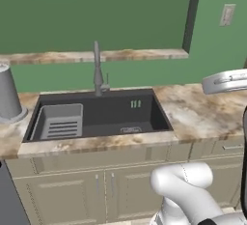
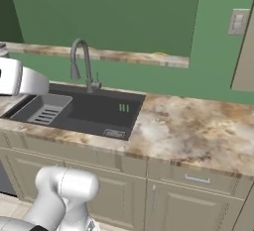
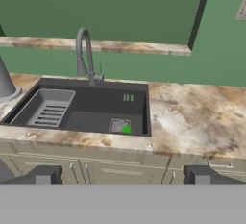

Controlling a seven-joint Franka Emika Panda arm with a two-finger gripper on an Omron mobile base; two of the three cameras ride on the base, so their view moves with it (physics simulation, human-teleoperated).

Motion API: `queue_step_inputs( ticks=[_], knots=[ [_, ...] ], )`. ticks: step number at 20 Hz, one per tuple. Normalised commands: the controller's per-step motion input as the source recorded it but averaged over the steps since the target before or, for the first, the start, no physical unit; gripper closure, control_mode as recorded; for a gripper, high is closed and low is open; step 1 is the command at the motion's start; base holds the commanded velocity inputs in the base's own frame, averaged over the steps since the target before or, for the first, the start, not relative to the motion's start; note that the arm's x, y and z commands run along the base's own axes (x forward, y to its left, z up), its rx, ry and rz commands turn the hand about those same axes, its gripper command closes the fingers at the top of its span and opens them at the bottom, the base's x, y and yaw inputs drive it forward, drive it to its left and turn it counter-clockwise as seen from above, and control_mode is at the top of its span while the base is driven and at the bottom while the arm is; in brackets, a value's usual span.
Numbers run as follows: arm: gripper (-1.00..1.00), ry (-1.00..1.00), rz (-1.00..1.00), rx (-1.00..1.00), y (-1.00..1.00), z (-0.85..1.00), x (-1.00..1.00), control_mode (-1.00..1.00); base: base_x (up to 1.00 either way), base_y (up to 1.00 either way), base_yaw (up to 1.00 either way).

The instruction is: Pick up the spray and sponge from the sink, and place them back in the cabinet, and close the cabinet doors.

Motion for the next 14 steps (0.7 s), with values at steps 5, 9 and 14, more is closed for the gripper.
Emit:
queue_step_inputs(
  ticks=[5,9,14],
  knots=[
    [-1.00,0.00,0.00,0.00,0.00,0.00,0.00,1.00,0.37,0.16,-0.01],
    [-1.00,0.00,0.00,0.00,0.00,0.00,0.00,1.00,0.24,0.18,-0.08],
    [-1.00,0.00,0.00,0.00,0.00,0.00,0.00,1.00,0.28,0.32,-0.09]
  ],
)
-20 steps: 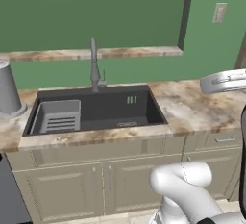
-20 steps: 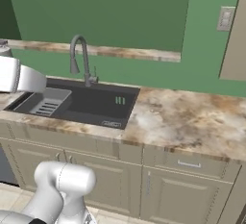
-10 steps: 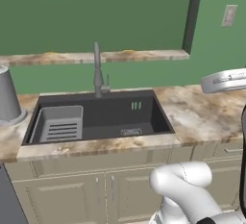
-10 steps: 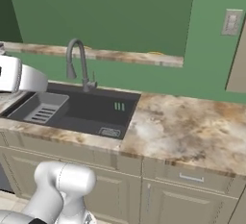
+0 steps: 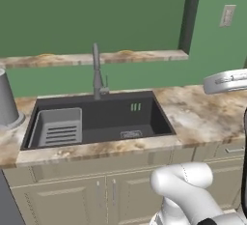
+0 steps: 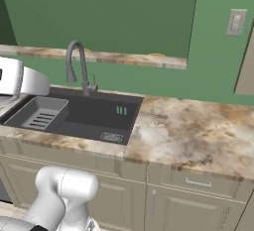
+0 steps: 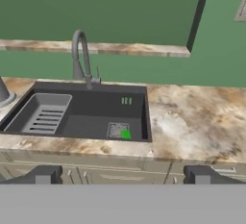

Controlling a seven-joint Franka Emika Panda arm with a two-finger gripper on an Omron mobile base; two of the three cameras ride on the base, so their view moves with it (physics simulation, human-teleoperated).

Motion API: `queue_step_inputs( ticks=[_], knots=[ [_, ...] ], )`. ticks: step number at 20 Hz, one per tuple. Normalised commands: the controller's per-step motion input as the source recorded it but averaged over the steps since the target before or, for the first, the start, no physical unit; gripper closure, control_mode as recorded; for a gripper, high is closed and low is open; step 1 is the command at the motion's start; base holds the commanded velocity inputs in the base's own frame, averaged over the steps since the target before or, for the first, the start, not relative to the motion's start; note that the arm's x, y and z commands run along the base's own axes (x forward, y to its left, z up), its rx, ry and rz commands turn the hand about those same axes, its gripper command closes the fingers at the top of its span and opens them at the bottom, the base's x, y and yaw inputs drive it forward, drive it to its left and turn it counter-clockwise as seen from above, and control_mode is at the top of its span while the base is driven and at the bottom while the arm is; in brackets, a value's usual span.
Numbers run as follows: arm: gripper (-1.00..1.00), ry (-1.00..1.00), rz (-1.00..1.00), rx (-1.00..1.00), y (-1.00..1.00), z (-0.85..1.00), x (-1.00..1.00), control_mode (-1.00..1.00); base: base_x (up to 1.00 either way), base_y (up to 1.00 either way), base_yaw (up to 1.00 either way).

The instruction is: Pick up the spray and sponge from the sink, and place them back in the cabinet, and close the cabinet doors.

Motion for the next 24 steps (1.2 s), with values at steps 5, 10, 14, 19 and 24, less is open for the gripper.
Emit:
queue_step_inputs(
  ticks=[5,10,14,19,24],
  knots=[
    [-1.00,0.00,0.00,0.00,0.00,0.00,0.00,1.00,0.29,0.45,-0.08],
    [-1.00,0.00,0.00,0.00,0.00,0.00,0.00,1.00,0.35,0.40,0.00],
    [-1.00,0.00,0.00,0.00,0.00,0.00,0.00,1.00,0.46,0.24,0.00],
    [-1.00,0.00,0.00,0.00,0.00,0.00,0.00,1.00,0.59,0.04,0.00],
    [-1.00,0.00,0.00,0.00,0.00,0.00,0.00,1.00,0.47,0.00,0.00]
  ],
)
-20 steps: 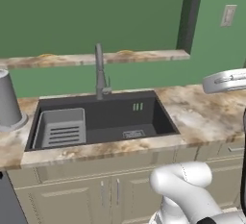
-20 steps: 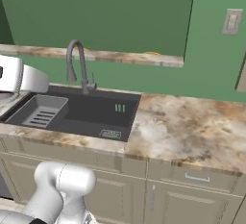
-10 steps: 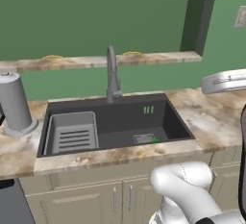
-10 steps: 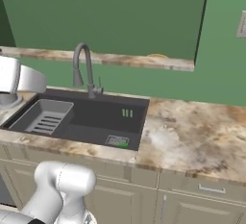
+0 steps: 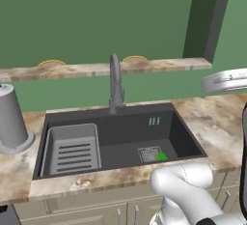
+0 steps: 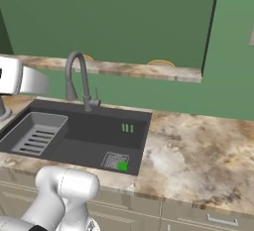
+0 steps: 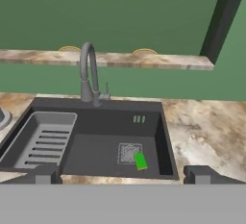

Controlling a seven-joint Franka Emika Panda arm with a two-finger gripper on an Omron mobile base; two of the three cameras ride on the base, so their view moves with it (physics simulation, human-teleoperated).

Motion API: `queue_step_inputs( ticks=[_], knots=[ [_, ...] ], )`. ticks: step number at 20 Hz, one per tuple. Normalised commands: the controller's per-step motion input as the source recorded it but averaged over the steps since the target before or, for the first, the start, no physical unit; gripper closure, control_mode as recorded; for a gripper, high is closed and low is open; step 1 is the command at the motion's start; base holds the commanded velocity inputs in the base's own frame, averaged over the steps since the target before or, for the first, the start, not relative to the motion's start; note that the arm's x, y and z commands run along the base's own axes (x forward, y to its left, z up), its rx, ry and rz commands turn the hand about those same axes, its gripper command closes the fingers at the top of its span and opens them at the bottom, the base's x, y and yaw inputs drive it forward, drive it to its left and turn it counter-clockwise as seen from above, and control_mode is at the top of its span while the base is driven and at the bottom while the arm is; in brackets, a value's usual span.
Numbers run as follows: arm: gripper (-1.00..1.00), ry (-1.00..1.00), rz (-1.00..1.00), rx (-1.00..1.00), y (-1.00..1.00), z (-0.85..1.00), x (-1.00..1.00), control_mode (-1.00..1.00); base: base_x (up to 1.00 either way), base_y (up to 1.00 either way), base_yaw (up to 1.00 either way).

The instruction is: Pick up the spray and sponge from the sink, and place them back in the cabinet, and close the cabinet doors.

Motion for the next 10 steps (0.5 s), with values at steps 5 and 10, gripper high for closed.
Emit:
queue_step_inputs(
  ticks=[5,10],
  knots=[
    [-1.00,0.00,0.00,0.00,0.00,0.00,0.00,1.00,0.31,0.00,0.00],
    [-1.00,0.00,0.00,0.00,0.00,0.00,0.00,1.00,0.35,0.00,-0.02]
  ],
)
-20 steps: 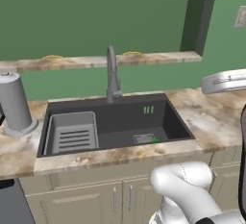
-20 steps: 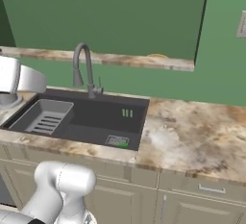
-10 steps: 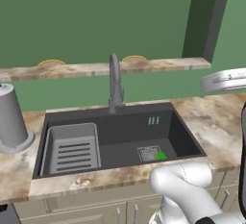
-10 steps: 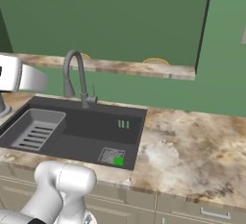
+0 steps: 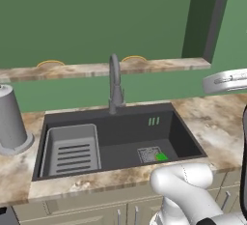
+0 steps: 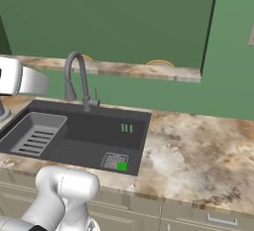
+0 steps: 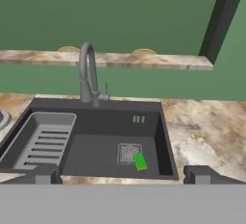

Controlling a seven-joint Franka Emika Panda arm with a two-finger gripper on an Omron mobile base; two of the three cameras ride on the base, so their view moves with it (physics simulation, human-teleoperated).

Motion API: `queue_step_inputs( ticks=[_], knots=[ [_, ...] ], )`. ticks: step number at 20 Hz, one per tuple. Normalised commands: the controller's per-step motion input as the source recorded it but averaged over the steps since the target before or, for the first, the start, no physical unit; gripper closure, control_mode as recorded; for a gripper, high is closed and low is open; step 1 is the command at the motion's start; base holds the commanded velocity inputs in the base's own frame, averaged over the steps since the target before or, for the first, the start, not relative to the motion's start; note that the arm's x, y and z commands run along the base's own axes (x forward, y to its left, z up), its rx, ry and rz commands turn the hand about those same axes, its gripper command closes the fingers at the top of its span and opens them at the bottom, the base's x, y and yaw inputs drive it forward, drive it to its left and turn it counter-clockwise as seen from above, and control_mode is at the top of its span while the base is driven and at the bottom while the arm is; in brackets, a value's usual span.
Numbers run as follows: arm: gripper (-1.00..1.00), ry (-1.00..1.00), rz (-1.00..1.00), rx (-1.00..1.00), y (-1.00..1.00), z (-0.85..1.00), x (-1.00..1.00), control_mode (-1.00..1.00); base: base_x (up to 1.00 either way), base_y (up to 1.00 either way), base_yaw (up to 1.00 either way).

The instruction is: Pick up the spray and sponge from the sink, and place them back in the cabinet, and close the cabinet doors.

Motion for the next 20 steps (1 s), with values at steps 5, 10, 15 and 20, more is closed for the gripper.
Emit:
queue_step_inputs(
  ticks=[5,10,15,20],
  knots=[
    [-1.00,0.00,0.00,0.00,0.00,0.00,0.00,1.00,0.45,0.00,-0.02],
    [-1.00,0.00,0.00,0.00,0.00,0.00,0.00,1.00,0.25,0.00,-0.01],
    [-1.00,0.00,0.00,0.00,0.00,0.00,0.00,1.00,0.24,0.00,0.00],
    [-1.00,0.00,0.00,0.00,0.00,0.00,0.00,1.00,0.29,0.00,0.00]
  ],
)
